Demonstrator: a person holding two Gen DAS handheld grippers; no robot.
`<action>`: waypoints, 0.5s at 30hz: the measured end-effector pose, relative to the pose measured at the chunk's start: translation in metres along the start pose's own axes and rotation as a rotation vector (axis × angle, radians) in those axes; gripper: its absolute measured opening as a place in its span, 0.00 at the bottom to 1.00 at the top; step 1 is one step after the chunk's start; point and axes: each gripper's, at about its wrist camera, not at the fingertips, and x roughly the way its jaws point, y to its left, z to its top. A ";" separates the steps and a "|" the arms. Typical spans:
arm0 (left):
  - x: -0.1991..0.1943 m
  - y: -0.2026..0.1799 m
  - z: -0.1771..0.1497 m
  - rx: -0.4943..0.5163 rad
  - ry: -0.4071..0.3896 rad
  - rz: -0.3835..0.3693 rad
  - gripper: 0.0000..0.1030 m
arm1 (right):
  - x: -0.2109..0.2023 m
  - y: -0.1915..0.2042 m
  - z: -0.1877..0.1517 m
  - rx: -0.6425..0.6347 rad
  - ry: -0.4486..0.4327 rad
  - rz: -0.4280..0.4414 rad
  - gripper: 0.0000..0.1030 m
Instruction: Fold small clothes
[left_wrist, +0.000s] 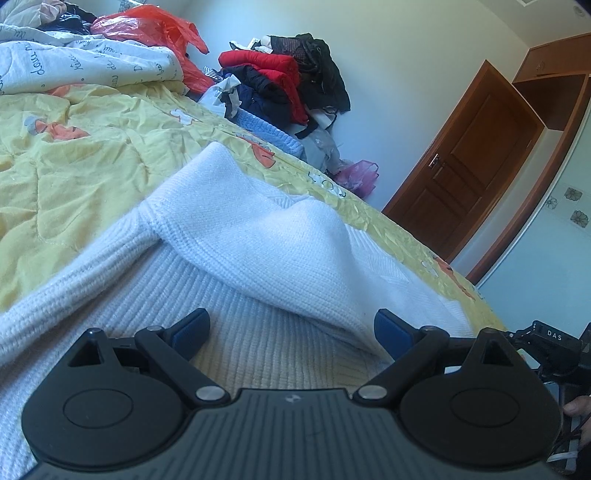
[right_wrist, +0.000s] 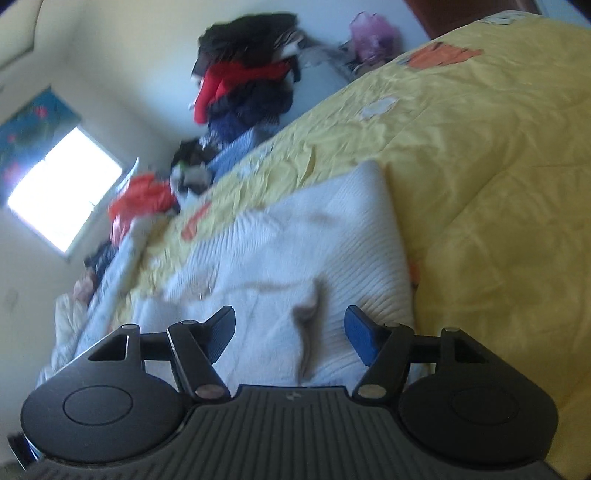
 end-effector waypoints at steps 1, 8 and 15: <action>0.000 0.000 0.000 0.000 0.000 0.000 0.94 | -0.002 0.002 -0.004 -0.005 0.004 -0.001 0.68; 0.000 0.000 0.000 -0.001 0.000 -0.001 0.94 | 0.016 0.023 -0.015 -0.066 0.051 0.001 0.22; 0.000 0.000 0.000 -0.004 0.000 -0.003 0.94 | -0.006 0.025 -0.005 -0.050 -0.042 0.066 0.12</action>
